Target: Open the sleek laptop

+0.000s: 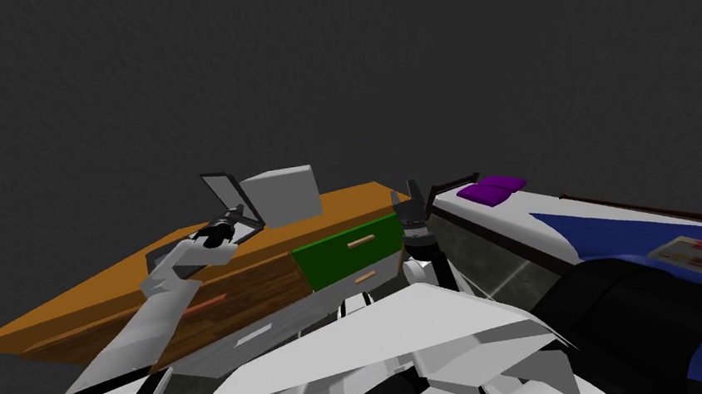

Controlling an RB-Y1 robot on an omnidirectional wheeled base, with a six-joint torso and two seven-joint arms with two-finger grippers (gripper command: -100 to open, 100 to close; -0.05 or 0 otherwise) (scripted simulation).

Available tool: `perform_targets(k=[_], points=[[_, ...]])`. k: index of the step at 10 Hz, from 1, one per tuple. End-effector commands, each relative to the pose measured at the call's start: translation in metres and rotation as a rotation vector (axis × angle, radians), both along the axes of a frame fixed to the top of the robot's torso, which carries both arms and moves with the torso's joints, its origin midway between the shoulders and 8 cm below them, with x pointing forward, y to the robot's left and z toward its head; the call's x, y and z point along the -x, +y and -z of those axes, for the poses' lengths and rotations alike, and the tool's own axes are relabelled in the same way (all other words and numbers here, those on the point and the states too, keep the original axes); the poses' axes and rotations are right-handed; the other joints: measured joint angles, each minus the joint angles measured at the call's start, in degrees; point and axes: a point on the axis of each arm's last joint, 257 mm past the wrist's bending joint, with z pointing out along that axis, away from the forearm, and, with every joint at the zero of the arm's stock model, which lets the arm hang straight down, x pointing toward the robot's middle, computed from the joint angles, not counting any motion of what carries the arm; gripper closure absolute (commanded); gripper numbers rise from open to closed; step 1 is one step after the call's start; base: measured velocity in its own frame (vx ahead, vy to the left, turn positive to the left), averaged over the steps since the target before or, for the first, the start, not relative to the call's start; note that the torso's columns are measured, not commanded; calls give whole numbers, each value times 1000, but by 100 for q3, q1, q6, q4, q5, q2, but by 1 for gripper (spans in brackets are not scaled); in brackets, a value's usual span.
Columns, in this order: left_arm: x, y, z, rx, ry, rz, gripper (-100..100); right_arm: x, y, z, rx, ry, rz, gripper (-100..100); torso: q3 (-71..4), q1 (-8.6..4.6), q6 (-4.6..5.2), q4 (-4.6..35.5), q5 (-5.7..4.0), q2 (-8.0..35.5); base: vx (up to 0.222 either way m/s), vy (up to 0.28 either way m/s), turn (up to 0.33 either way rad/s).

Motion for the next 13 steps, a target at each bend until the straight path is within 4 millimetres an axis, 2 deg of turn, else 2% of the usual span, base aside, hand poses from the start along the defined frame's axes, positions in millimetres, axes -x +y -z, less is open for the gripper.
perform_targets(k=[1,2,3,5,8,9,10,11,12,13], points=[[-1,15,21,1,38,-15,-100,0,0,0,0,0,0,0,1,29,-1,-3,13,3,2,12,-32],[0,20,28,4,51,-27,-100,0,0,0,0,0,0,0,-2,47,-14,-7,23,-2,-6,9,-10],[-6,28,4,39,7,-1,-100,0,0,0,0,0,0,0,-7,54,-23,-10,27,-9,-22,-102,-17],[0,55,-4,13,1,-15,-100,0,0,0,0,0,0,0,18,-1,-36,12,2,28,-12,-128,5],[8,85,27,30,57,-73,-100,0,0,0,0,0,0,0,34,63,-51,28,18,52,13,-6,-20],[8,85,27,30,57,-73,-100,0,0,0,0,0,0,0,49,56,-67,39,13,73,11,13,-1],[5,96,-2,72,3,-55,-100,0,0,0,0,0,0,0,63,40,-70,49,6,95,-7,-128,-12],[9,108,-11,64,-8,-63,-100,0,0,0,0,0,0,0,76,-16,-70,62,-15,116,-11,-157,12],[16,126,-14,46,-5,-79,-100,0,0,0,0,0,0,0,87,-26,-68,76,-29,131,-11,-85,-10],[19,133,-7,49,4,-90,-100,0,0,0,0,0,0,0,95,4,-73,80,-21,143,-1,-28,-16]])
